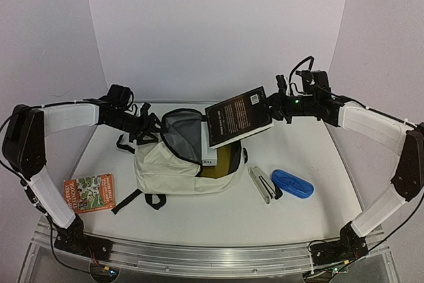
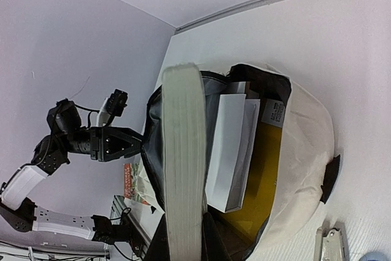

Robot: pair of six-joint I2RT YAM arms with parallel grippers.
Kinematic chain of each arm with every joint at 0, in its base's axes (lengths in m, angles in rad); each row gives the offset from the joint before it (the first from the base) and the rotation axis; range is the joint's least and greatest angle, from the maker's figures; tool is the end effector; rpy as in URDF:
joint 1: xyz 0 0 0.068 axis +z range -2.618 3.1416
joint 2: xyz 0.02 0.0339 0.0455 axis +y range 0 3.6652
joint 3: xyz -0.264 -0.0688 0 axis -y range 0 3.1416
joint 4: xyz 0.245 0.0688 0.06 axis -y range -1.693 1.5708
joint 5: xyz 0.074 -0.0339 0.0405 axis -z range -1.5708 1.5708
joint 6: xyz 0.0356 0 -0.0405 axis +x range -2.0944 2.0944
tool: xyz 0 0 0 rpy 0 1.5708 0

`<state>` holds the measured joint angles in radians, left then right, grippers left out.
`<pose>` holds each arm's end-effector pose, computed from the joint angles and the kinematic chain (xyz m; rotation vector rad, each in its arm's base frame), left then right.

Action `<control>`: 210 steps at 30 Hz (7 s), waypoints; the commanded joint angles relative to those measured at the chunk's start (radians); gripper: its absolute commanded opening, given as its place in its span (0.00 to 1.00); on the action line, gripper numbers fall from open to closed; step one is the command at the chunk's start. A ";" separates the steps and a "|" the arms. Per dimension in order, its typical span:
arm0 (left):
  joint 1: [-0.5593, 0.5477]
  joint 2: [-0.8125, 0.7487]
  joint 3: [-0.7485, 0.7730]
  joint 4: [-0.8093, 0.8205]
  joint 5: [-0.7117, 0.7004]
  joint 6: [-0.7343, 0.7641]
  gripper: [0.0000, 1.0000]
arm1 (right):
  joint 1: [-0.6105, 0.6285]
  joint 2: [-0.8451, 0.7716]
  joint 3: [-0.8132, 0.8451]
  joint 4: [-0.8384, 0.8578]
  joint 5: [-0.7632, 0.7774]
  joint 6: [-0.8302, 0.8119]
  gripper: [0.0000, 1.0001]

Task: Pack the student bag
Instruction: Place the book in the student bag, then adjust the book at the center of the board.

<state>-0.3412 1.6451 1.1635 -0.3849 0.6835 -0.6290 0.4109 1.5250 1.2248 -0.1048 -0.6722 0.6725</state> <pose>0.3226 -0.1384 0.2390 -0.0359 2.5753 -1.2412 0.3151 0.1614 0.3220 -0.2046 2.1336 1.3353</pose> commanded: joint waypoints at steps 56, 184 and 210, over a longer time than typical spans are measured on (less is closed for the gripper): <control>-0.075 -0.045 0.249 0.273 0.295 -0.047 0.00 | 0.335 0.347 0.312 -0.079 0.643 -0.017 0.54; 0.394 -0.630 -0.727 -0.208 -0.864 -0.656 1.00 | 0.382 0.264 0.133 0.097 0.609 -0.113 0.72; 0.255 -0.033 -0.364 0.211 -0.266 0.103 0.77 | 0.513 0.343 0.312 0.097 0.511 -0.193 0.73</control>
<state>0.0177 1.5326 0.7046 -0.2322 0.2868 -0.6334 0.8609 1.8087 1.4431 -0.0403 -0.1226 0.5115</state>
